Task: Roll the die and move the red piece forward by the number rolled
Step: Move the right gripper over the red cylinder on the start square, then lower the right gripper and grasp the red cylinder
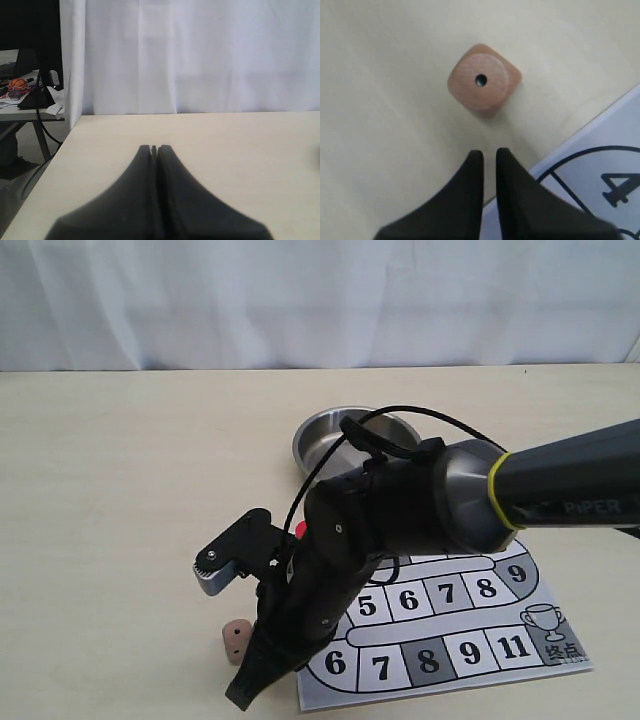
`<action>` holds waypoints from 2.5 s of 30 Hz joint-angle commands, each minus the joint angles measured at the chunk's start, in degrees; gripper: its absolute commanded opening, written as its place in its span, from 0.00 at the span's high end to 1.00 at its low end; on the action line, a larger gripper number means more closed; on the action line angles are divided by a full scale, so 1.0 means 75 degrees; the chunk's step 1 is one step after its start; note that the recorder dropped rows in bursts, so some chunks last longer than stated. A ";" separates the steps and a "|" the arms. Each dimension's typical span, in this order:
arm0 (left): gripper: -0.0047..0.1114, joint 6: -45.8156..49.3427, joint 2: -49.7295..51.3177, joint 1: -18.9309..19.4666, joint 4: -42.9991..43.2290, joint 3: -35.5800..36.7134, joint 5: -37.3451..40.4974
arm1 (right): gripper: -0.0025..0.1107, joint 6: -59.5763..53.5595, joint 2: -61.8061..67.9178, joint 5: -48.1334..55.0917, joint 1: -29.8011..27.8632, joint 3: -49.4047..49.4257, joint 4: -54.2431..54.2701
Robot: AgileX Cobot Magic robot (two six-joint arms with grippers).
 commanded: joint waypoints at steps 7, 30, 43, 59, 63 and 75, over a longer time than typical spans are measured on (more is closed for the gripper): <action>0.96 -0.0020 -0.0009 -0.0001 -0.0011 -0.0040 -0.0042 | 0.38 0.1994 -0.0521 0.0374 -0.0038 -0.0684 -0.0850; 0.96 -0.0020 -0.0009 -0.0001 -0.0011 -0.0040 -0.0058 | 0.38 0.5526 -0.0463 -0.0120 -0.1276 -0.1134 -0.2473; 0.96 -0.0020 -0.0009 -0.0001 -0.0011 -0.0040 -0.0058 | 0.38 0.5509 0.0489 -0.0917 -0.1256 -0.1134 -0.3038; 0.96 -0.0020 -0.0009 -0.0001 -0.0011 -0.0040 -0.0058 | 0.84 0.5530 0.0670 -0.1206 -0.1256 -0.1134 -0.3038; 0.96 -0.0020 -0.0009 -0.0001 -0.0011 -0.0040 -0.0058 | 0.94 0.5516 0.0499 -0.0866 -0.1256 -0.1164 -0.3273; 0.96 -0.0020 -0.0009 -0.0001 -0.0011 -0.0040 -0.0058 | 0.94 0.6173 -0.0023 0.0314 -0.1466 -0.1179 -0.4451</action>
